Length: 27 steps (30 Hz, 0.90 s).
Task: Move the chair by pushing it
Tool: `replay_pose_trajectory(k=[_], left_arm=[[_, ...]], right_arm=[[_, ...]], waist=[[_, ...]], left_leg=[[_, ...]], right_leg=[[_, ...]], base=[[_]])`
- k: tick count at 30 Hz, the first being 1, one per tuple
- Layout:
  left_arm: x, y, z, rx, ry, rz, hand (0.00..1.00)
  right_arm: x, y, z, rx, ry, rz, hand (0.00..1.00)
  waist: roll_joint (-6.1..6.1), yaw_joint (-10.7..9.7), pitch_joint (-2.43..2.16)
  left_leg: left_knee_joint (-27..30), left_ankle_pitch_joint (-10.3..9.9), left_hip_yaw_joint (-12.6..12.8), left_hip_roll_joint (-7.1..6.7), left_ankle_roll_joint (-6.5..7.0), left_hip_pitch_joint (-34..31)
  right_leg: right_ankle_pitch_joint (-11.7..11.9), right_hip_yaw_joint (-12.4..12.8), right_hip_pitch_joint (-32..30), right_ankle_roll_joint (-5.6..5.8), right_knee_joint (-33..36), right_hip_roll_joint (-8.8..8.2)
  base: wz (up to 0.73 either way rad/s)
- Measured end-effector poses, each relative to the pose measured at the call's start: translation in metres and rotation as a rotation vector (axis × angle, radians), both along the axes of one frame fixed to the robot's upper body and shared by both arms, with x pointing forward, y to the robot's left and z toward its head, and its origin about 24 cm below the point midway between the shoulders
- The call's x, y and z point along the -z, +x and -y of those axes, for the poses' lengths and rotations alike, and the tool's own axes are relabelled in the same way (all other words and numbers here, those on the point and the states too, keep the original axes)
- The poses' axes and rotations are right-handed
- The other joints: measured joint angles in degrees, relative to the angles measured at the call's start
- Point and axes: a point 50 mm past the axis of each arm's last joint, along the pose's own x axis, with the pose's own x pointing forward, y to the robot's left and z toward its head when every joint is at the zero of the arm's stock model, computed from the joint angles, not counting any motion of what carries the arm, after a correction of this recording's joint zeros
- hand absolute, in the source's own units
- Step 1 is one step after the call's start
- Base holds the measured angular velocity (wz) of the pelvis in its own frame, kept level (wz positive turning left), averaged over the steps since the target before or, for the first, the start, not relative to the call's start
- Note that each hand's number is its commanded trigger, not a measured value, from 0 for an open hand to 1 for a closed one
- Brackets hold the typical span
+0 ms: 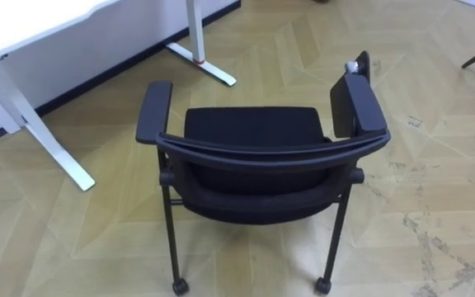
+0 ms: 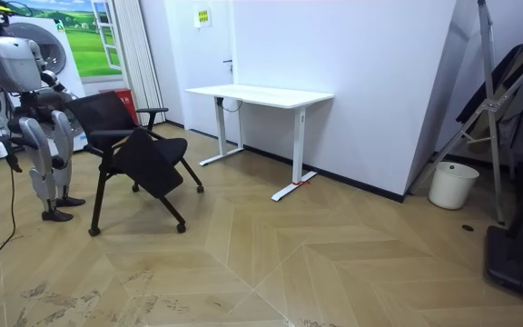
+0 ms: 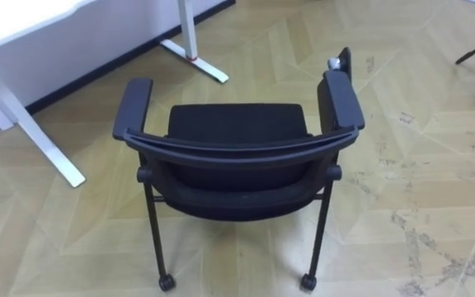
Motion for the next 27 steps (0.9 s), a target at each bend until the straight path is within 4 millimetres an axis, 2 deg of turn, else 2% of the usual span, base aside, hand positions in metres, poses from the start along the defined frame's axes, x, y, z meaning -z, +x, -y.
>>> replay_pose_trajectory(k=[4,7,9,14,18,21,27], left_arm=[[-0.005,0.017,0.000,0.051,0.033,0.024,0.00],[-0.013,0.039,-0.001,0.121,0.089,0.067,0.00],[-0.025,0.062,-0.002,0.191,0.157,0.127,0.00],[-0.055,0.104,0.003,0.401,0.322,0.229,0.00],[-0.086,0.136,0.020,0.631,0.523,0.314,0.00],[-0.095,0.147,0.035,0.768,0.609,0.332,0.00],[-0.113,0.163,0.065,0.923,0.676,0.419,0.00]], right_arm=[[0.000,0.004,0.001,-0.028,-0.016,-0.005,0.00],[-0.001,0.007,0.002,-0.041,-0.024,0.002,0.00],[-0.001,0.008,0.005,-0.045,-0.030,0.004,0.00],[-0.002,0.010,0.006,-0.051,-0.033,0.014,0.00],[-0.003,0.018,0.005,-0.059,-0.032,0.029,0.00],[-0.003,0.025,0.005,-0.066,-0.031,0.044,0.00],[-0.003,0.027,0.002,-0.085,-0.010,0.051,0.00]], waist=[[0.57,-0.3,0.10],[0.57,-0.4,0.01],[0.67,-0.4,0.04],[0.73,-0.6,0.12],[0.81,-1.1,0.14],[0.82,-1.9,0.15],[0.59,-3.6,0.24]], left_leg=[[0.1,0.0,0.0,0.02,0.00,0.0],[0.1,0.0,-0.1,0.07,-0.01,0.0],[0.0,0.0,-0.1,0.07,-0.01,-0.1],[0.0,0.0,-0.1,0.04,-0.01,-0.4],[0.1,0.0,-0.1,0.04,-0.01,-1.2],[0.1,0.0,-0.1,0.05,-0.01,-1.4],[0.1,0.0,-0.3,0.09,-0.01,-2.0]], right_leg=[[0.0,0.0,0.0,0.00,0.0,0.02],[0.0,-0.1,0.0,-0.05,0.0,0.05],[0.0,-0.1,0.0,-0.06,0.0,0.06],[0.0,-0.1,-0.3,-0.05,-0.3,0.05],[0.0,-0.1,-1.0,-0.05,-0.2,-0.05],[0.0,-0.1,-1.1,-0.05,-0.4,-0.01],[0.0,-0.2,-1.6,-0.05,-0.4,-0.31]], base=[[0.00],[0.00],[0.00],[0.00],[0.00],[0.00],[0.02]])
